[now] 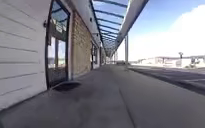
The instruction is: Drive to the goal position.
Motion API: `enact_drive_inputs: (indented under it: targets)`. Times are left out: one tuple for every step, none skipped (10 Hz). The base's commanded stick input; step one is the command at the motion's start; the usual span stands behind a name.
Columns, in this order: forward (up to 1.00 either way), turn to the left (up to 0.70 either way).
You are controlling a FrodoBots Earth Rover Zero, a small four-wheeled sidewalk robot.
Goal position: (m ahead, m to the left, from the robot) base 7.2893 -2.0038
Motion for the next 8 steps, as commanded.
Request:
enact_drive_inputs:
  targets:
    - [0.85,-0.14]
    - [0.85,0.0]
    - [0.85,0.0]
    - [0.85,0.0]
    - [0.85,0.0]
    - [0.85,0.0]
    - [0.85,0.0]
    - [0.85,0.0]
